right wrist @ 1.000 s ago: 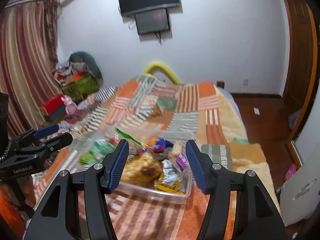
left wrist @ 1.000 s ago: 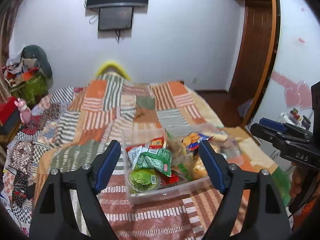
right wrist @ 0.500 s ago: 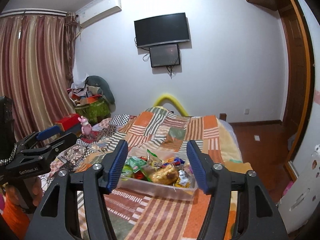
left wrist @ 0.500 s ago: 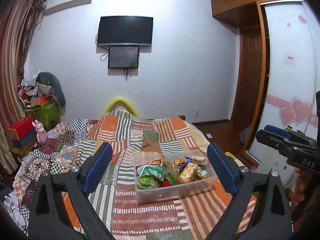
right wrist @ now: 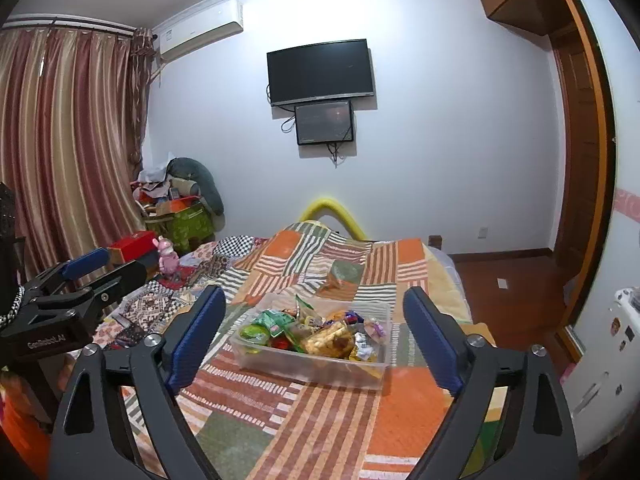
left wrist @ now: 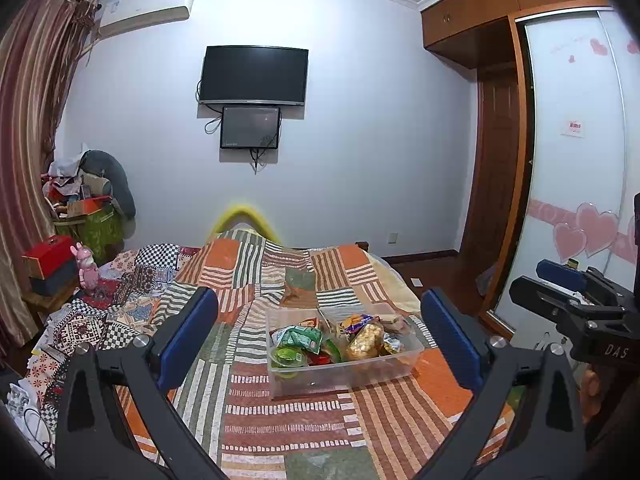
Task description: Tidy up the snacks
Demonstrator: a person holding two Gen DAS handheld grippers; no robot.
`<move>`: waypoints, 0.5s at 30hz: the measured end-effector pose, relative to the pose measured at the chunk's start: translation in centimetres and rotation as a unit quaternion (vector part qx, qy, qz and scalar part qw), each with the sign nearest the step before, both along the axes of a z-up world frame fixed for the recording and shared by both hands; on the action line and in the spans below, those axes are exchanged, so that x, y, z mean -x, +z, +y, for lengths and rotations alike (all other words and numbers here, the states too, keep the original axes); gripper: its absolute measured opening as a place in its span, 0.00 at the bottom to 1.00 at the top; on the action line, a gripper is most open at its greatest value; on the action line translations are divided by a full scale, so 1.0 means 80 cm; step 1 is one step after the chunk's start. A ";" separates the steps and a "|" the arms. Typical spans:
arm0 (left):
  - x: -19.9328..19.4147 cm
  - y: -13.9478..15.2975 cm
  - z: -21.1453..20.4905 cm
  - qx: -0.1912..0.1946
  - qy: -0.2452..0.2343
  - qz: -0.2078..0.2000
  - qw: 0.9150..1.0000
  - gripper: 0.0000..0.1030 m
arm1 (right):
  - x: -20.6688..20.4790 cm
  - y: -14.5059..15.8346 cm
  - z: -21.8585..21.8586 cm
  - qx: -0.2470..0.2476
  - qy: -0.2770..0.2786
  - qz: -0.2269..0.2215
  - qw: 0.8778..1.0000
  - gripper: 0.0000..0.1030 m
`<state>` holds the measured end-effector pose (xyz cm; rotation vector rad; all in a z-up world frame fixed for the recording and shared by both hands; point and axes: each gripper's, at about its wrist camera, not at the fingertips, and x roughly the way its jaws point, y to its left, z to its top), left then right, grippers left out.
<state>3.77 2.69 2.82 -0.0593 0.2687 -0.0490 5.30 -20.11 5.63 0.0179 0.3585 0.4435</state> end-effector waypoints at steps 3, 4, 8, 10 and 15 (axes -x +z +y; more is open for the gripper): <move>0.002 0.000 -0.001 0.002 -0.001 -0.001 1.000 1.00 | 0.006 0.000 -0.004 -0.004 -0.009 -0.007 1.000 0.98; 0.002 0.000 -0.001 0.003 0.000 -0.001 1.000 1.00 | 0.006 0.001 -0.005 -0.005 -0.012 -0.009 1.000 0.99; 0.003 -0.001 -0.001 0.003 0.001 -0.002 1.000 1.00 | 0.008 0.002 -0.007 -0.005 -0.018 -0.015 1.000 1.00; 0.003 -0.001 -0.001 0.003 0.001 -0.002 1.000 1.00 | 0.010 0.002 -0.008 -0.006 -0.019 -0.016 1.000 1.00; 0.001 -0.001 -0.002 0.005 0.000 0.000 1.000 1.00 | 0.013 0.000 -0.007 -0.006 -0.020 -0.016 1.000 1.00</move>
